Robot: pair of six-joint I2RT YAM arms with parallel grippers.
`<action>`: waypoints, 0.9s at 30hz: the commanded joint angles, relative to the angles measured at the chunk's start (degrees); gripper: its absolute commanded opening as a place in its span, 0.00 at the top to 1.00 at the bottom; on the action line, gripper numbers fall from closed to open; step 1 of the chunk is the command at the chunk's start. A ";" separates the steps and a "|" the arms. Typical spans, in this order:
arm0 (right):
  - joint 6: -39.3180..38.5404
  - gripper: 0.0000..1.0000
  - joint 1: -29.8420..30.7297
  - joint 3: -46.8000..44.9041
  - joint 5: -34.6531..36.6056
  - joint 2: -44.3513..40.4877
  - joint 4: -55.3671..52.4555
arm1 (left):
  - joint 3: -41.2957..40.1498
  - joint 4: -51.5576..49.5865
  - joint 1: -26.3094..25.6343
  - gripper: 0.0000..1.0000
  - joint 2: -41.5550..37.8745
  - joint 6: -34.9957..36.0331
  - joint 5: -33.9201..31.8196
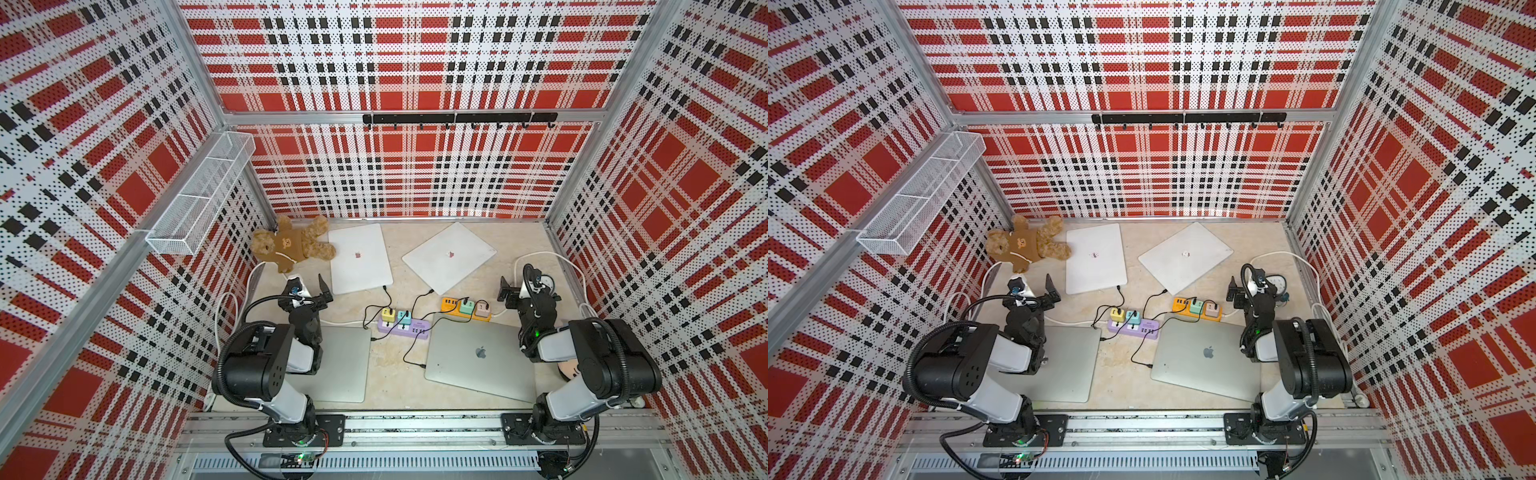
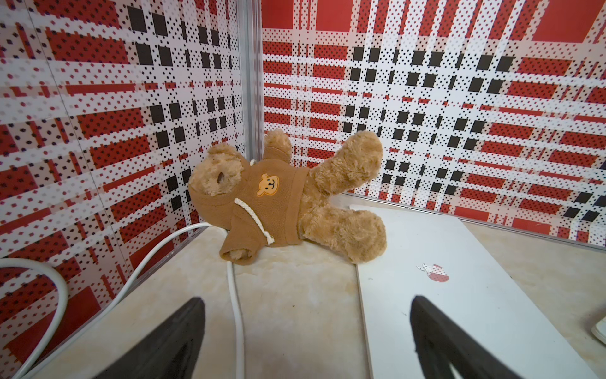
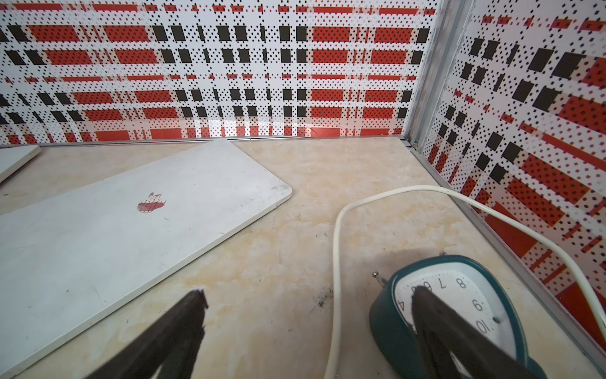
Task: Unplug the laptop charger
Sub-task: Remove the charging cable from the laptop.
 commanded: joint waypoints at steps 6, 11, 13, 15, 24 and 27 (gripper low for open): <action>-1.33 0.00 0.38 -0.76 -2.00 -3.25 1.26 | -1.09 1.30 -3.63 0.02 -4.50 3.61 -4.47; -2.80 0.00 1.27 -0.64 -2.34 -13.57 -7.71 | 1.12 -11.94 -11.10 0.02 -16.94 9.97 -13.78; -4.42 0.00 2.94 -0.34 -1.06 -16.76 -9.76 | 4.53 -22.65 -14.30 0.02 -22.55 10.81 -13.17; -6.69 0.00 5.64 2.05 2.09 -19.53 -16.23 | 8.14 -31.90 -15.16 0.02 -26.91 8.78 -13.82; -11.95 0.00 14.42 11.82 0.63 -30.63 -38.82 | 26.25 -75.99 -16.94 0.05 -37.84 -13.55 -6.54; -13.77 0.00 18.73 15.56 0.24 -32.05 -46.10 | 30.90 -87.78 -16.90 0.07 -36.96 -23.07 -1.61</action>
